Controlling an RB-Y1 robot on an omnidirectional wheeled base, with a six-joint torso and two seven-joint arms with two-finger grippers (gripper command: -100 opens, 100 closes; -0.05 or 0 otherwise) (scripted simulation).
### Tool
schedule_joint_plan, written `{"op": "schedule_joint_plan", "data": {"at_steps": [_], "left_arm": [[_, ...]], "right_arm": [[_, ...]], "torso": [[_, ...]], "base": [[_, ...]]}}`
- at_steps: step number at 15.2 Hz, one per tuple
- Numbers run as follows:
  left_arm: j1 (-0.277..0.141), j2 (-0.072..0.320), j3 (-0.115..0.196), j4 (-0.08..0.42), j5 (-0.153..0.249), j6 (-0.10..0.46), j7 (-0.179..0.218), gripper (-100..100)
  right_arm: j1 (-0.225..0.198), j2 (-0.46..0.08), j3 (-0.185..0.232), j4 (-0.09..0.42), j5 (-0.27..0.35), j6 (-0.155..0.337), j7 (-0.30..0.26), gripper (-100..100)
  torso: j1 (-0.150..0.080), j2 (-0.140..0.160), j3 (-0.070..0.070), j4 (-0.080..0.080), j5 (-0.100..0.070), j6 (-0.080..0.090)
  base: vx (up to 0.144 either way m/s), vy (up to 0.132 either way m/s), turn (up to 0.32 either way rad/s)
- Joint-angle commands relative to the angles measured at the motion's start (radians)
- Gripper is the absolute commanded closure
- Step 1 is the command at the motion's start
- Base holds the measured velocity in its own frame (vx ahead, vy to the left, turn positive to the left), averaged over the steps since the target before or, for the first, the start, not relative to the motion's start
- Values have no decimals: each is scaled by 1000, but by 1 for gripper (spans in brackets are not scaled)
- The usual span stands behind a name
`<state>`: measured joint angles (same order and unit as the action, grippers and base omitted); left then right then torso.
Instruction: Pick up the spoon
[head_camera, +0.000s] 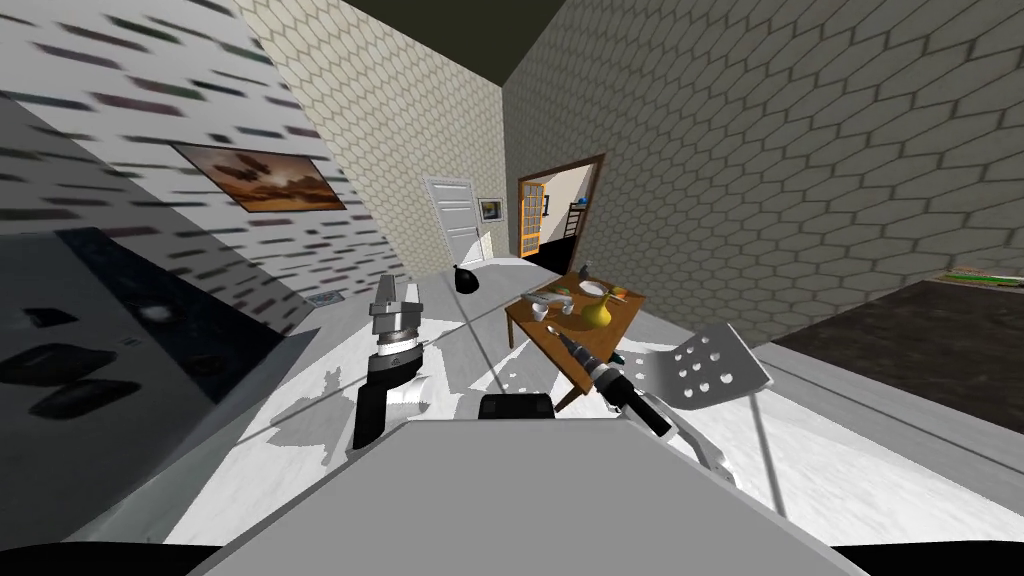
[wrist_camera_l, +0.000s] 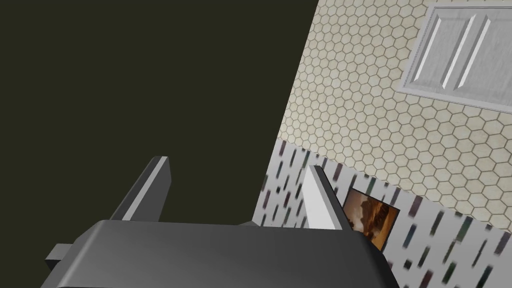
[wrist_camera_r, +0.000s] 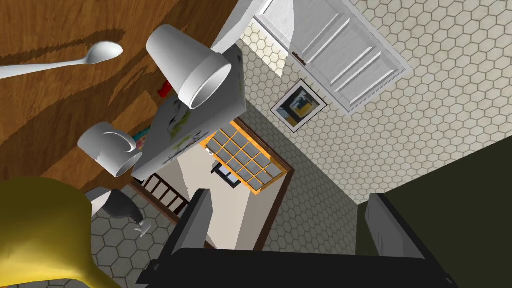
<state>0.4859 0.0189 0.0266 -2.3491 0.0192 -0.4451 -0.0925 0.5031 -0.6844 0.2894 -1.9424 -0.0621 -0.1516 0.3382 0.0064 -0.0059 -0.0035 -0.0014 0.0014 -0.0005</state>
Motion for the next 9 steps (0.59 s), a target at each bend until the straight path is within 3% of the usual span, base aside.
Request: {"op": "schedule_joint_plan", "data": {"at_steps": [1, 4, 9], "left_arm": [[0, 0, 0, 0, 0, 0, 0, 0], [0, 0, 0, 0, 0, 0, 0, 0], [0, 0, 0, 0, 0, 0, 0, 0]], "right_arm": [[11, -50, 35, 35, -7, 20, 37, -100], [12, -88, 61, 63, -12, 39, 62, -100], [15, -189, 141, 145, -29, 95, 137, -100]], "torso": [[0, 0, 0, 0, 0, 0], [-2, -1, -1, 0, 0, 0], [-1, -2, -1, 0, 0, 0]], "base": [[104, 71, 185], [107, 50, 174], [118, 55, 200]]}}
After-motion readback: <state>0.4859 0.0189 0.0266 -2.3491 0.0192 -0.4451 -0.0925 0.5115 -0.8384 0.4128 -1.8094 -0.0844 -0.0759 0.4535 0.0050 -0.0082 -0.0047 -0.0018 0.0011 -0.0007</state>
